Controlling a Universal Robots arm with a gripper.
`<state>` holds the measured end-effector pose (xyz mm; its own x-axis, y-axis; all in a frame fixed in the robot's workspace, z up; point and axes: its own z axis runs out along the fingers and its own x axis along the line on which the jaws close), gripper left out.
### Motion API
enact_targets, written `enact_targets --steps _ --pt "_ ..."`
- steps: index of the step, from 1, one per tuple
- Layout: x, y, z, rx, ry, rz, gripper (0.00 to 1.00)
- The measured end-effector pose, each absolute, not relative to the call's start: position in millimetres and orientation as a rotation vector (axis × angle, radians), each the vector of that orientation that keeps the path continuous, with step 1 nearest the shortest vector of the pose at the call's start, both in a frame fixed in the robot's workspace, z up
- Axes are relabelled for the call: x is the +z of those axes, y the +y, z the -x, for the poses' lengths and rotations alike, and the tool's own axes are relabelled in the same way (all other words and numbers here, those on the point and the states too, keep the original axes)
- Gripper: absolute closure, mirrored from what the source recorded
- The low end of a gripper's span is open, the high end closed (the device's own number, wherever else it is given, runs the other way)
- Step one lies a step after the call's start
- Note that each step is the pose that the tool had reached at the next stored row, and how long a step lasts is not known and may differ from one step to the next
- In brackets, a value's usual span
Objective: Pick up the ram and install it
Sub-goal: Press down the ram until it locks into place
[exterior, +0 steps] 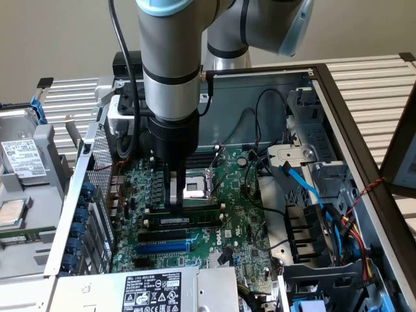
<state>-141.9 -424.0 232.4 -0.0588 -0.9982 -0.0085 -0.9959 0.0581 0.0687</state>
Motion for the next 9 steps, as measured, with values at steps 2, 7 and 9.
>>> enact_targets --steps 2,7,9 --pt "230.1 -424.0 142.0 -0.087 -2.255 -2.126 0.9" --pt "226.2 -424.1 142.1 -0.086 -2.254 -2.126 0.9" --pt "225.3 -424.1 142.0 -0.086 -2.254 -2.126 0.9"
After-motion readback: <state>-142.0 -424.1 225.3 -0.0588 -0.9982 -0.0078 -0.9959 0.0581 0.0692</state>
